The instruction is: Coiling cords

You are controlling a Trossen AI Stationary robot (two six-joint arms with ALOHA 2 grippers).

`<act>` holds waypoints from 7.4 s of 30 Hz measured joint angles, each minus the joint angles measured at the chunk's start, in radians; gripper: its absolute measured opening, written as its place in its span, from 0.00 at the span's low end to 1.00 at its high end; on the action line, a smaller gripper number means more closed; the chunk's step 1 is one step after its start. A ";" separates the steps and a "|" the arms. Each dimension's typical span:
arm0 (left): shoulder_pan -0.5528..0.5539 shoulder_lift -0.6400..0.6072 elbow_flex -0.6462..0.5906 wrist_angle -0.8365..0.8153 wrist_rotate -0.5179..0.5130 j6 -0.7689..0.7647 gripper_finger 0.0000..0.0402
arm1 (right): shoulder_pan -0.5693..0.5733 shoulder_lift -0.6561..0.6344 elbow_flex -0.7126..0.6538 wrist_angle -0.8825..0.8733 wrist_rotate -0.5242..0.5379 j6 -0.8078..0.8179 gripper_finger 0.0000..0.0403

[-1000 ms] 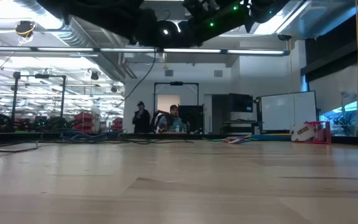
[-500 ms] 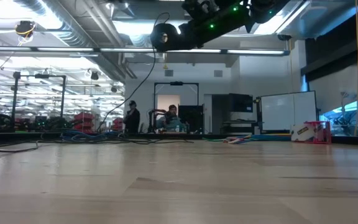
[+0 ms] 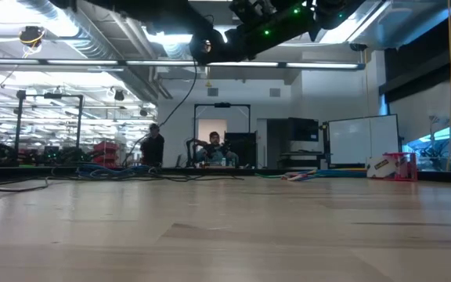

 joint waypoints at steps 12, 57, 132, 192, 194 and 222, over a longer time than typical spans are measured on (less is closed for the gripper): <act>0.006 -0.021 0.000 -0.041 0.052 0.026 0.28 | 0.000 0.000 0.000 -0.004 0.000 0.000 0.02; 0.092 0.151 0.001 0.024 0.150 0.001 0.01 | 0.001 0.002 -0.002 0.091 -0.218 0.095 0.02; 0.183 0.174 -0.164 -0.026 0.156 -0.211 0.39 | 0.000 -0.007 0.000 -0.034 -0.087 -0.057 0.02; 0.308 -0.510 -0.163 -0.219 0.253 -0.104 0.00 | 0.000 -0.007 0.000 -0.090 -0.085 -0.083 0.02; 0.286 -0.490 -0.163 -0.164 0.285 -0.123 0.00 | 0.000 -0.006 0.000 -0.090 -0.083 -0.082 0.02; 0.118 0.122 0.017 0.156 0.209 -0.018 0.01 | 0.000 0.066 0.013 0.031 0.106 0.042 0.02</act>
